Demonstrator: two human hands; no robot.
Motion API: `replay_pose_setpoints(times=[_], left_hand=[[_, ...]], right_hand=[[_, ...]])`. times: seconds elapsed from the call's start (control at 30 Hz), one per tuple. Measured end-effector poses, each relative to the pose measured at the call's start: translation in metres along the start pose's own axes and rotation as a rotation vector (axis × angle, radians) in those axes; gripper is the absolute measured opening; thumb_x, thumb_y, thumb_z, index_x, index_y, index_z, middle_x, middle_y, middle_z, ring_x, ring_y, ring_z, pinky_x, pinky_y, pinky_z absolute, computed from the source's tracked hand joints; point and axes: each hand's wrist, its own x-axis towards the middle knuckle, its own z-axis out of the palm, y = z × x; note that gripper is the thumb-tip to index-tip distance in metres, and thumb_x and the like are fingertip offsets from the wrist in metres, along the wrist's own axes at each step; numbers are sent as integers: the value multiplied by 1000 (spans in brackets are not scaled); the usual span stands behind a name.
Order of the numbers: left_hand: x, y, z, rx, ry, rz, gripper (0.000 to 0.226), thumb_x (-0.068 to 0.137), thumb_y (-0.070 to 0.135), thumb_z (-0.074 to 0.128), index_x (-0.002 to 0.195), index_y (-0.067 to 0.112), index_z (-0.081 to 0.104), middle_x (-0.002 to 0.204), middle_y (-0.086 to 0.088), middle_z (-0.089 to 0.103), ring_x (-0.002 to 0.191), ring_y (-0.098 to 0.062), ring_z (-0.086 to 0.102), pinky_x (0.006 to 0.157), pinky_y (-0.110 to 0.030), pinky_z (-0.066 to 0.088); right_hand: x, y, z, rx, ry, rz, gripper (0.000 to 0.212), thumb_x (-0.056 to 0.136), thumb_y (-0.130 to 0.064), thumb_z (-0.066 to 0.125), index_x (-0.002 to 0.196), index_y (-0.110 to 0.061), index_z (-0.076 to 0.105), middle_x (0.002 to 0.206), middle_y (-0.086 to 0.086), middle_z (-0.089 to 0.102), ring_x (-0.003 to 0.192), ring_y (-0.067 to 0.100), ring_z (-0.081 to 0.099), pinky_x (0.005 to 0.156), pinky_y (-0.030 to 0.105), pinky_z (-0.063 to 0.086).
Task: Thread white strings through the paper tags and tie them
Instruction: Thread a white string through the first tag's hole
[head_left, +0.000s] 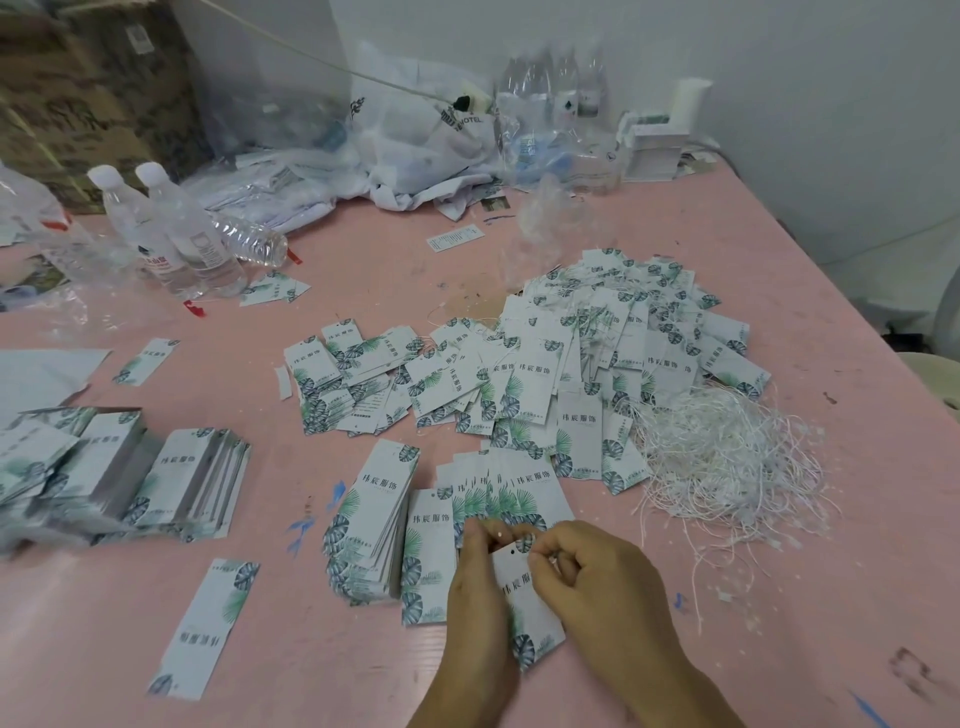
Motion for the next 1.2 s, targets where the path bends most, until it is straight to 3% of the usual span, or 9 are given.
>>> replay_pose_setpoints(times=[0.13, 0.23, 0.4, 0.57, 0.7, 0.83, 1.07, 1.2], left_hand=[[-2, -1, 2, 40, -35, 19, 49, 86, 68, 46, 75, 25, 67, 102, -14, 74, 90, -29, 71, 79, -39, 55], [-4, -1, 3, 21, -53, 23, 53, 87, 67, 46, 81, 20, 68, 100, -21, 72, 90, -34, 69, 84, -45, 53], [-7, 3, 2, -66, -69, -45, 39, 98, 42, 44, 83, 15, 69, 94, -28, 64, 84, -32, 57, 72, -39, 43], [-11, 4, 4, -41, -133, -54, 20, 87, 28, 54, 87, 12, 66, 88, -23, 62, 82, -31, 52, 69, -39, 37], [-10, 5, 4, -48, -184, -6, 24, 68, 25, 66, 87, 12, 66, 80, -20, 60, 72, -27, 53, 61, -35, 37], [-10, 3, 4, -85, -214, -6, 13, 74, 13, 65, 86, 11, 67, 76, -21, 62, 65, -25, 56, 59, -32, 40], [-10, 1, 4, -82, -239, 24, 25, 68, 23, 76, 88, 10, 67, 79, -21, 64, 69, -25, 59, 64, -34, 44], [-7, -3, 0, -34, -221, 56, 26, 73, 26, 76, 91, 9, 67, 86, -23, 67, 79, -29, 60, 74, -37, 47]], right_hand=[[1, -3, 3, -34, 7, 10, 9, 78, -25, 70, 74, -26, 62, 71, -37, 51, 55, -1, 45, 55, 25, 40], [1, -2, 3, -52, 18, 22, 9, 77, -27, 69, 78, -27, 60, 73, -34, 52, 58, 0, 48, 53, 21, 37], [2, 0, 0, -46, 41, 27, 12, 77, -29, 68, 80, -32, 57, 69, -30, 52, 62, -1, 50, 49, 17, 33], [1, 0, -1, -75, 54, 33, 13, 77, -30, 67, 83, -30, 56, 72, -30, 52, 59, 4, 48, 50, 22, 35], [0, -5, -4, -130, 59, 12, 12, 75, -29, 67, 77, -28, 56, 71, -25, 52, 57, 9, 47, 53, 30, 42], [0, -8, -7, -176, 42, -8, 11, 75, -28, 67, 73, -26, 56, 63, -15, 49, 61, 9, 52, 57, 32, 46], [3, -9, -10, -210, -17, -10, 13, 77, -35, 62, 73, -25, 54, 62, -14, 47, 63, 9, 47, 56, 23, 35], [5, -11, -11, -188, -27, 19, 13, 76, -34, 62, 72, -25, 54, 59, -13, 48, 62, 10, 47, 57, 26, 37]])
